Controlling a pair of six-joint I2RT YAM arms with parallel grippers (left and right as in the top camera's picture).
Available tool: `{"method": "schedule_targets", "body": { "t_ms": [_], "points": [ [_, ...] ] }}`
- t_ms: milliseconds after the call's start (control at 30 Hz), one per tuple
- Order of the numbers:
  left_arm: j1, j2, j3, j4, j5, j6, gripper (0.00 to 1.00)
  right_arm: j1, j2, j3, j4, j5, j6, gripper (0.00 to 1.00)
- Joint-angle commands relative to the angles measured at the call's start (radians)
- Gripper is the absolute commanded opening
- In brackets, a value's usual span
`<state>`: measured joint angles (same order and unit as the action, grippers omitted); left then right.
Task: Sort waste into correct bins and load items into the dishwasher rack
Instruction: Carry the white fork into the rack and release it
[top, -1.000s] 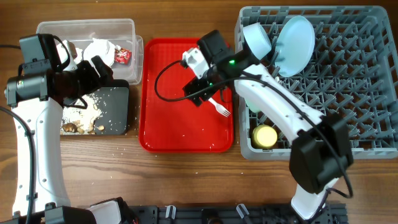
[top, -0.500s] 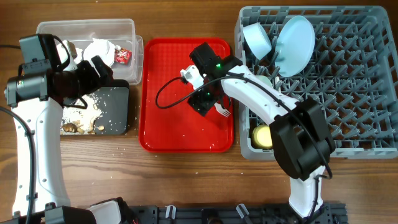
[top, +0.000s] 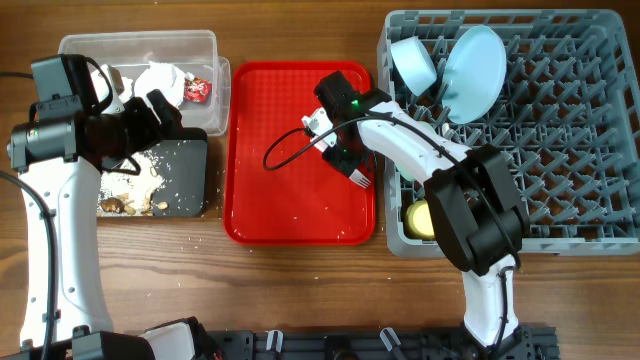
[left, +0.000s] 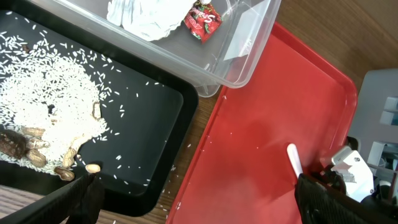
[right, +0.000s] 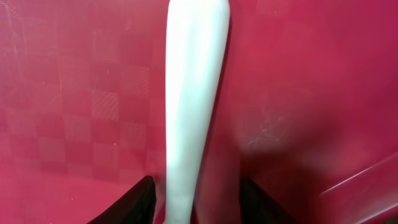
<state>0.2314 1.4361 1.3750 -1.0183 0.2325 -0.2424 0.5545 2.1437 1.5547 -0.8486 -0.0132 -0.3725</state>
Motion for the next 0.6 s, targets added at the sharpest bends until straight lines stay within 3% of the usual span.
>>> {"method": "schedule_targets", "body": {
  "t_ms": [0,67,267,567],
  "points": [
    [0.003,-0.015,0.011,0.0,-0.002,-0.001,1.0,0.0,0.019,-0.011,-0.005,-0.009,0.011,0.33],
    [0.003,-0.015,0.011,0.0,-0.002,-0.001,1.0,0.0,0.019,-0.011,-0.005,-0.013,0.018,0.18],
    [0.003,-0.015,0.011,0.0,-0.003,-0.001,1.0,0.0,0.019,-0.01,-0.003,-0.014,0.067,0.04],
    [0.003,-0.015,0.011,0.0,-0.003,-0.001,1.0,0.0,-0.063,0.117,-0.094,-0.147,0.125,0.04]
  ]
}}
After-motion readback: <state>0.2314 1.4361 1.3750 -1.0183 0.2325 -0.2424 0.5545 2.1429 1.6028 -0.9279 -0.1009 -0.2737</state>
